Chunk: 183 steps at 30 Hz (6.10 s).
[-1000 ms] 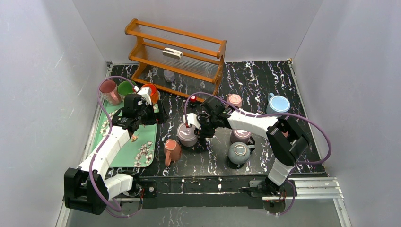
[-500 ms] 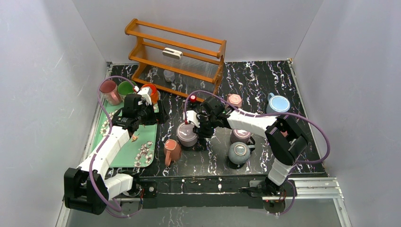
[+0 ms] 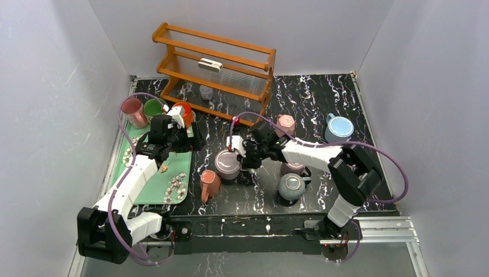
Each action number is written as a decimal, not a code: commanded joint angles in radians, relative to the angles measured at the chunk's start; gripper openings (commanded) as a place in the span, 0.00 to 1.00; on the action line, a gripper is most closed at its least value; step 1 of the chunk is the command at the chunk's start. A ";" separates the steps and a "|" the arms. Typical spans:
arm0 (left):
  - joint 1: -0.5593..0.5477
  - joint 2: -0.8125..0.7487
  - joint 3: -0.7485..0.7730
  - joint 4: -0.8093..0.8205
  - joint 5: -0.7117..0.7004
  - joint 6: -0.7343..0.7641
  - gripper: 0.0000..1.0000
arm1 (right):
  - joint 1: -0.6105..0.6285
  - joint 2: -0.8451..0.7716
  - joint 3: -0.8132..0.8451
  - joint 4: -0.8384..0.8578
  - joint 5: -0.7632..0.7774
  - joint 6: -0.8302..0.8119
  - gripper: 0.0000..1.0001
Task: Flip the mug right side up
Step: Turn over the cup at the center of the board.
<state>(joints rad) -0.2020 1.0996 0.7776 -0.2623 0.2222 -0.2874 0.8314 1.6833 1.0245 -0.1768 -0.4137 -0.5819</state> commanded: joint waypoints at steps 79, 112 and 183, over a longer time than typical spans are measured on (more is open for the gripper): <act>-0.123 -0.231 -0.137 1.002 0.432 -0.936 0.74 | 0.004 -0.498 -0.006 1.043 0.261 1.320 0.01; -0.293 -0.154 -0.071 1.338 0.343 -0.947 0.40 | 0.017 -0.476 -0.045 1.258 -0.025 1.471 0.01; -0.317 -0.456 -0.270 0.835 -0.552 -0.306 0.00 | 0.017 -0.882 -0.250 0.573 0.382 1.117 0.99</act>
<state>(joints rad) -0.5247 0.7280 0.4679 0.6178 -0.1310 -0.6735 0.8455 0.8219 0.7544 0.4870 -0.1204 0.5629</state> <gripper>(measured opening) 0.203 0.984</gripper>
